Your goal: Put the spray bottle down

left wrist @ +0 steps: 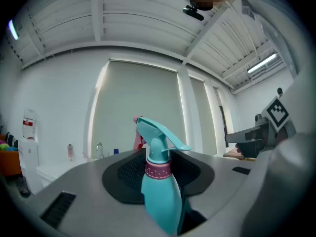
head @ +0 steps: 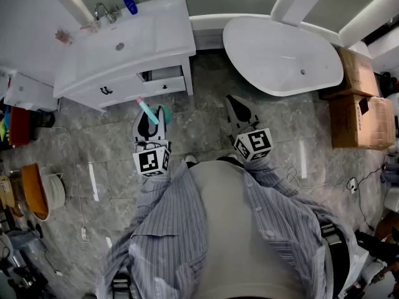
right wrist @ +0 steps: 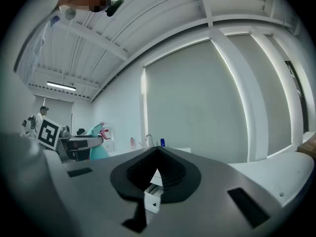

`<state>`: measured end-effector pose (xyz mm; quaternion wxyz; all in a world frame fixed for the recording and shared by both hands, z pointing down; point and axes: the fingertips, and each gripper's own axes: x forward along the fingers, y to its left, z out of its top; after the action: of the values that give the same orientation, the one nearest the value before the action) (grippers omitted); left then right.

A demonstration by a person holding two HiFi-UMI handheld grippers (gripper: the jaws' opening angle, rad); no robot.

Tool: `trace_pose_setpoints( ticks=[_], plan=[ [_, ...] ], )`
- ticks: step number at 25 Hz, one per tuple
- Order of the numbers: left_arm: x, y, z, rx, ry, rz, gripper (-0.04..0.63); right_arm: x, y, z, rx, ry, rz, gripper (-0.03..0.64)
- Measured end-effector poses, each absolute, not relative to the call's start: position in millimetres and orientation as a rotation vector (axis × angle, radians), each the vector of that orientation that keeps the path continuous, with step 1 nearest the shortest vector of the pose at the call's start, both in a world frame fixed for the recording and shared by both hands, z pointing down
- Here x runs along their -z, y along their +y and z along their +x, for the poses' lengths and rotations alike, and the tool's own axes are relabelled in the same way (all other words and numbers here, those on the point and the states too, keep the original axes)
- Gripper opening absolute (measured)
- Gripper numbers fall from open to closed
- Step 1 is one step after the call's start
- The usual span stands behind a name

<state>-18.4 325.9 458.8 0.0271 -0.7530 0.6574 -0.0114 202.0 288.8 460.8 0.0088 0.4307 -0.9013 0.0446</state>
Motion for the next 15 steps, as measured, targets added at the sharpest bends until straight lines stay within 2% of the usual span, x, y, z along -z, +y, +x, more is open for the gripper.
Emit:
trace_pose_setpoints(
  ticks=[15],
  plan=[
    [-457.0, 323.3, -19.6, 0.029, 2.020, -2.332, 0.146, -462.4, 289.1, 197.7, -0.146, -2.823, 1.327, 0.015]
  ],
)
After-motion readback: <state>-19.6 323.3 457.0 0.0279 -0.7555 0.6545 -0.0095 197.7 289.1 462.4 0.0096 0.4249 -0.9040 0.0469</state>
